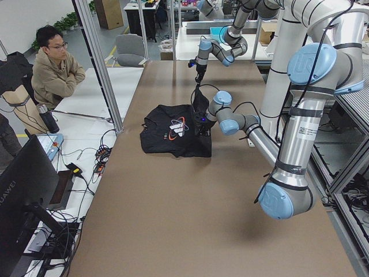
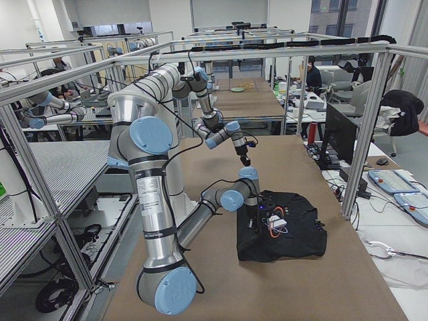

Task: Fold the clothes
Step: 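Lift the hem with both grippers and fold it toward the collar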

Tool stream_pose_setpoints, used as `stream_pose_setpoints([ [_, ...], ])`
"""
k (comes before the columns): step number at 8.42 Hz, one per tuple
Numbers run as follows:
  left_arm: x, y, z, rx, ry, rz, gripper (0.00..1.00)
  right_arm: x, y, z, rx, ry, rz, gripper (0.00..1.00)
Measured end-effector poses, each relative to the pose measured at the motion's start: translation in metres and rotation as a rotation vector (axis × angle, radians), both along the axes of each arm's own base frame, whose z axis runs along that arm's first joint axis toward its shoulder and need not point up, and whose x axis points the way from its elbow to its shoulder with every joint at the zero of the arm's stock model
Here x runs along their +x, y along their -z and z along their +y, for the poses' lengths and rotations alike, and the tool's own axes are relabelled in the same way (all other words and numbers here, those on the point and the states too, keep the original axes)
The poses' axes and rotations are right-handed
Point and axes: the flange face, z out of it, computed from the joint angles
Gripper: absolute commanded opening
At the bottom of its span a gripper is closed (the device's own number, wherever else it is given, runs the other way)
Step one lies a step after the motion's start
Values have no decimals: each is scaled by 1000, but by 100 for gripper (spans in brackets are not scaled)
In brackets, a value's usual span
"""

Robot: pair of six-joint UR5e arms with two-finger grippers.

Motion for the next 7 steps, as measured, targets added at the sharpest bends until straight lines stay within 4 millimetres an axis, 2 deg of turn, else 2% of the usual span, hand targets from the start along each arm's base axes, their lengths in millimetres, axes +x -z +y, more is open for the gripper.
stream_pose_setpoints([
  [1,-14,-1,-17,-4,12,-3,0,13,1,-29,19,-19,14,0],
  [3,-34,-3,-45,-17,36,-4,0,23,6,-74,29,-48,31,0],
  [5,-33,-5,-86,-20,57,-25,0,20,7,-119,35,-51,59,0],
  [7,-16,-15,-132,-24,73,-52,0,2,5,-162,36,-38,87,0],
])
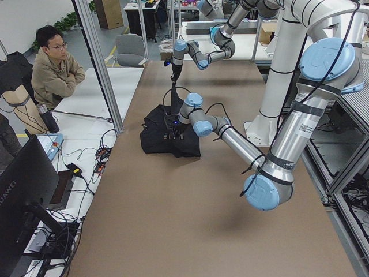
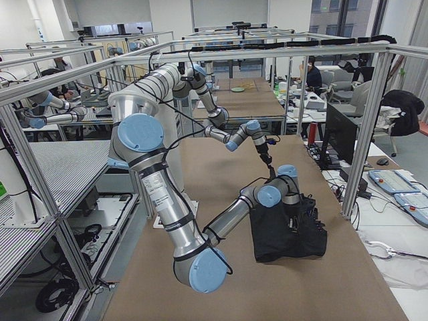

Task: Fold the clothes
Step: 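Lift the hem with both grippers and fold it toward the collar, then release the hem and move the right gripper toward the folded shirt's corner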

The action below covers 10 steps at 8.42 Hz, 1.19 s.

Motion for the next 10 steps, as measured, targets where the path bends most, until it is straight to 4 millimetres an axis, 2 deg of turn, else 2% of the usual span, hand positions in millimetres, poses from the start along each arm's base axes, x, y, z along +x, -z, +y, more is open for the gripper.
stream_pose_setpoints([
  [2,24,-17,-40,2,8,-8,0,-19,-23,-33,12,6,6,0],
  [3,36,-23,-61,1,13,-11,0,-28,-37,-48,21,5,4,9],
  [4,49,-25,-82,2,19,-12,10,-35,-51,-61,32,0,5,35],
  [5,59,-31,-103,4,27,-13,33,-43,-55,-75,45,-10,13,46],
  [6,66,-38,-122,10,38,-10,47,-52,-54,-89,60,-26,23,51],
  [7,73,-40,-141,14,49,-9,52,-59,-50,-101,75,-42,24,54],
  [8,73,-39,-155,15,60,-10,61,-63,-45,-109,84,-62,14,55],
  [10,61,-37,-171,17,84,-9,63,-66,-32,-116,92,-98,-4,58],
])
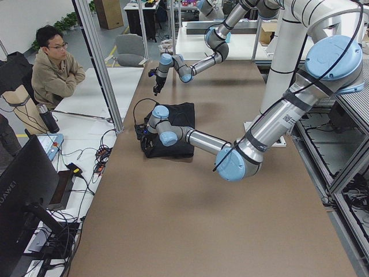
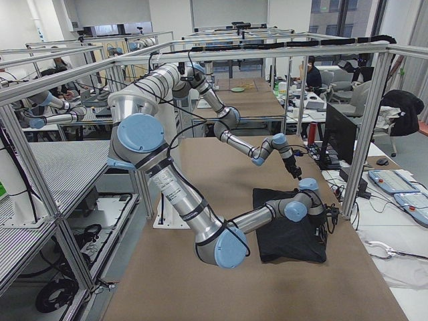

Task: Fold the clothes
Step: 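Release the hem and move the right gripper toward the folded shirt's corner, then grasp the folded shirt's corner with the right gripper and drag it sideways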

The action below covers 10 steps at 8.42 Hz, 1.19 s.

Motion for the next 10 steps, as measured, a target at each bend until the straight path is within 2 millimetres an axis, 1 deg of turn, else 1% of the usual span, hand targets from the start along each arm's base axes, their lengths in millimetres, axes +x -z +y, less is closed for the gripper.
stream_pose_setpoints([
  [1,-6,2,-4,3,9,2,63,0,1,1,6,-8,-6,59],
  [2,-9,5,-6,6,14,4,63,3,-5,8,11,-14,-15,62],
  [3,-11,6,-7,7,18,5,63,8,-13,26,26,-15,-32,63],
  [4,-15,5,-9,8,22,5,63,6,-22,56,35,-6,-57,63],
  [5,-22,6,-12,9,32,6,63,3,-27,90,39,5,-83,67],
  [6,-29,8,-15,12,41,8,63,3,-32,128,40,18,-110,71],
  [7,-35,9,-19,13,50,9,63,0,-39,163,29,28,-129,71],
  [8,-41,10,-21,15,59,8,63,-8,-45,189,1,11,-145,70],
  [9,-47,10,-24,17,71,5,63,-23,-54,212,-27,-21,-160,69],
  [10,-51,10,-26,19,80,3,63,-37,-67,234,-36,-38,-176,69],
])
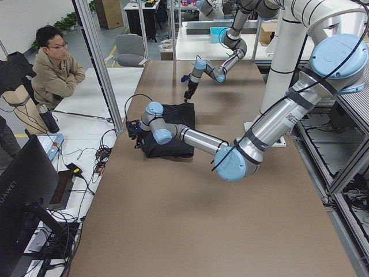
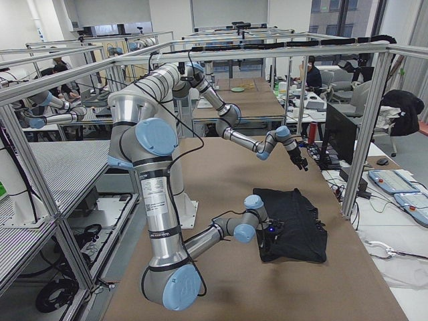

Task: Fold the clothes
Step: 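Grasp the folded shirt's corner with the right gripper and drag it sideways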

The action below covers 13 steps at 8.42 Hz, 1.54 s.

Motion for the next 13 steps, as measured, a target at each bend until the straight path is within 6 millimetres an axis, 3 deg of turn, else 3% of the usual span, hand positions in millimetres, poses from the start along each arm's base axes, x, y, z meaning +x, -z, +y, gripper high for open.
stream_pose_setpoints([
  [3,-3,-1,-1,-1,7,-2,63,-18,-36,31,-6,0,-26,64],
  [4,-3,-1,-2,-1,7,-3,62,-24,-40,38,-17,-2,-32,45],
  [5,-2,0,-2,-1,7,-3,62,-29,-41,42,-23,-3,-35,2],
  [10,-4,-2,-4,2,24,-17,62,-28,-32,48,-28,4,-59,0],
  [11,-4,-3,-4,1,27,-20,62,-16,-24,58,-26,15,-76,0],
  [13,-4,-3,-4,1,28,-20,62,25,-8,96,-45,60,-127,0],
])
